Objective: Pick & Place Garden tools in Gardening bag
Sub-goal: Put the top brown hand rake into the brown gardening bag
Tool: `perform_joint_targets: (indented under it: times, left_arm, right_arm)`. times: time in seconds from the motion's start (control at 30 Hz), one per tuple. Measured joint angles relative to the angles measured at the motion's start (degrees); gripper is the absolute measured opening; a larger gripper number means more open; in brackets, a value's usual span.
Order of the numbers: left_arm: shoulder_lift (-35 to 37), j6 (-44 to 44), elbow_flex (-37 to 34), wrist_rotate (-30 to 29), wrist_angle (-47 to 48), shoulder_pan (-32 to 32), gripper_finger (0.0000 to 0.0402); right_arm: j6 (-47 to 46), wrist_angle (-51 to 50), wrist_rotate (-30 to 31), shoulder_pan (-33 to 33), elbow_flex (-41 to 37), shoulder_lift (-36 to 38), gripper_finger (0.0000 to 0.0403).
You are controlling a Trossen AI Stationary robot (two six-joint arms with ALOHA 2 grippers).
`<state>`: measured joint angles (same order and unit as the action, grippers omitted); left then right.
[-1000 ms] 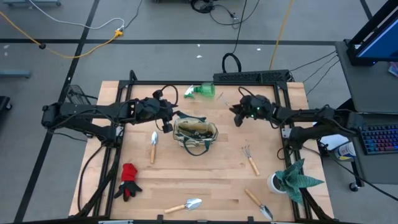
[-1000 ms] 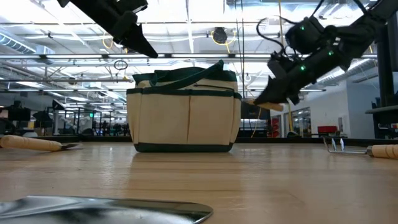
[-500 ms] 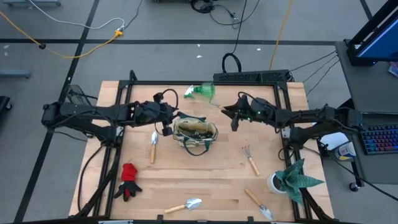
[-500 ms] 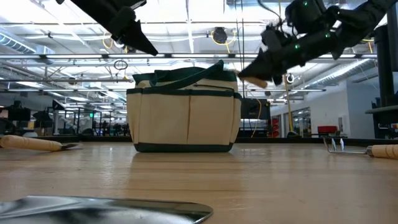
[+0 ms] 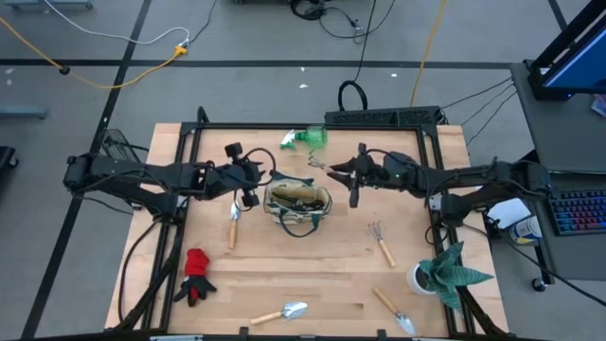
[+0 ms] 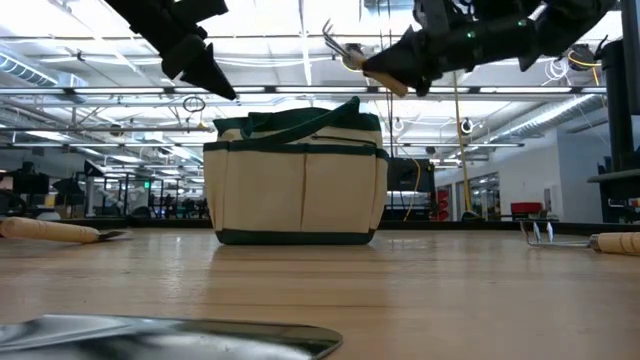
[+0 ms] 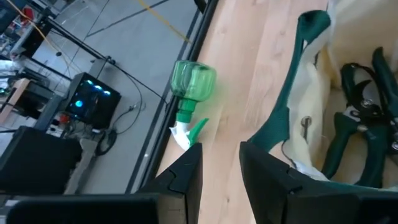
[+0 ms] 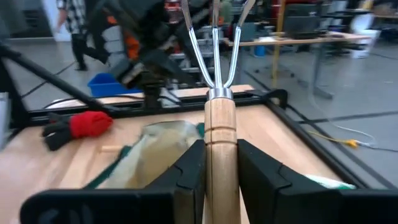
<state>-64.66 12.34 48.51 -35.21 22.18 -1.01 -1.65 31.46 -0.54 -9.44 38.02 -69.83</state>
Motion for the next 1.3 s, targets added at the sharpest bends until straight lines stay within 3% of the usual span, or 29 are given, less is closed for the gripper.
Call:
perform_joint_targets:
  times: [0.43, 0.77, 1.3]
  left_arm:
    - [6.0, -5.1, 0.0, -3.9, 5.9, -1.5, 0.0113]
    - [12.0, -12.7, 0.0, -3.9, 15.4, -1.5, 0.0113]
    - [12.6, -15.5, 0.0, -3.7, 17.1, -1.5, 0.0113]
  right_arm:
    - [0.9, 0.1, -16.2, 0.2, 14.6, -17.9, 0.0066]
    - [-0.5, -1.4, -17.8, 0.2, 19.1, -26.5, 0.0066]
    - [4.9, -16.5, -18.9, 0.2, 19.1, -26.7, 0.0066]
